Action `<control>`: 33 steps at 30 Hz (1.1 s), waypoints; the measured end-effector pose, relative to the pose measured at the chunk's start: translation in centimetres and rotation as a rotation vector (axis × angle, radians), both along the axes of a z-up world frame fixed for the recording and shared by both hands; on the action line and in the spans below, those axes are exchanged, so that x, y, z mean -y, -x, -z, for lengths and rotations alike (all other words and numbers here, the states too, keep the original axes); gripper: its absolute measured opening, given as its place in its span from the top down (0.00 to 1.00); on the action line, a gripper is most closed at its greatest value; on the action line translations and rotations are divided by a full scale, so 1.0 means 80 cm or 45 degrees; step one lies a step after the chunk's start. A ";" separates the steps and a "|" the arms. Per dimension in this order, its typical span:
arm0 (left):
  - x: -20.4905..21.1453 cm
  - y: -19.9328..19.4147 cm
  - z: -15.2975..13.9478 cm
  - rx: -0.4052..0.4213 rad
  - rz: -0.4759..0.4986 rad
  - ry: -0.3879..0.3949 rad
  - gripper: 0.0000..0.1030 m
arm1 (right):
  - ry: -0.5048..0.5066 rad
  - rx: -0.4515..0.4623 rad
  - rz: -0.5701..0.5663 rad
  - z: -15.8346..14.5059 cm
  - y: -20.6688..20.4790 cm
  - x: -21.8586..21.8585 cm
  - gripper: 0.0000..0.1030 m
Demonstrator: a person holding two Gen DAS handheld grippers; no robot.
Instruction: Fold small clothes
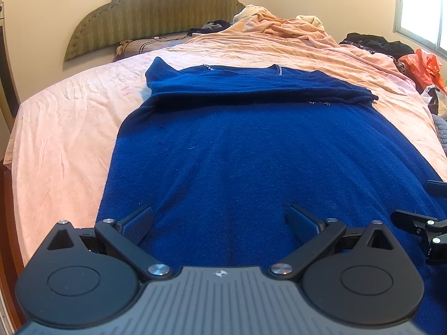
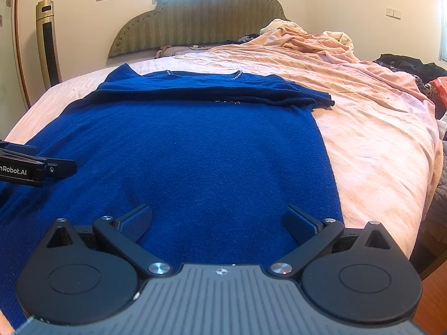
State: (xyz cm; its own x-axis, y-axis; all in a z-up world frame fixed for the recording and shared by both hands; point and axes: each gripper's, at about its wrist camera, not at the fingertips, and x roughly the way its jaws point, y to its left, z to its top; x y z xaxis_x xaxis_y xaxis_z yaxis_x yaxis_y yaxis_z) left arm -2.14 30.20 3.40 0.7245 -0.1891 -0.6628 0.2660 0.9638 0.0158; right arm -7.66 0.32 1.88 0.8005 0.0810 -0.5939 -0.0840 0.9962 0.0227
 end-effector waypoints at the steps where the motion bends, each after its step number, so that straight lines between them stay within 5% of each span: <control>1: 0.000 0.000 0.000 0.000 0.000 -0.002 0.00 | 0.001 0.001 0.000 0.000 0.000 0.000 0.00; 33: 0.003 0.002 0.000 -0.002 -0.005 -0.014 0.00 | 0.014 0.003 0.012 0.001 0.013 -0.004 0.00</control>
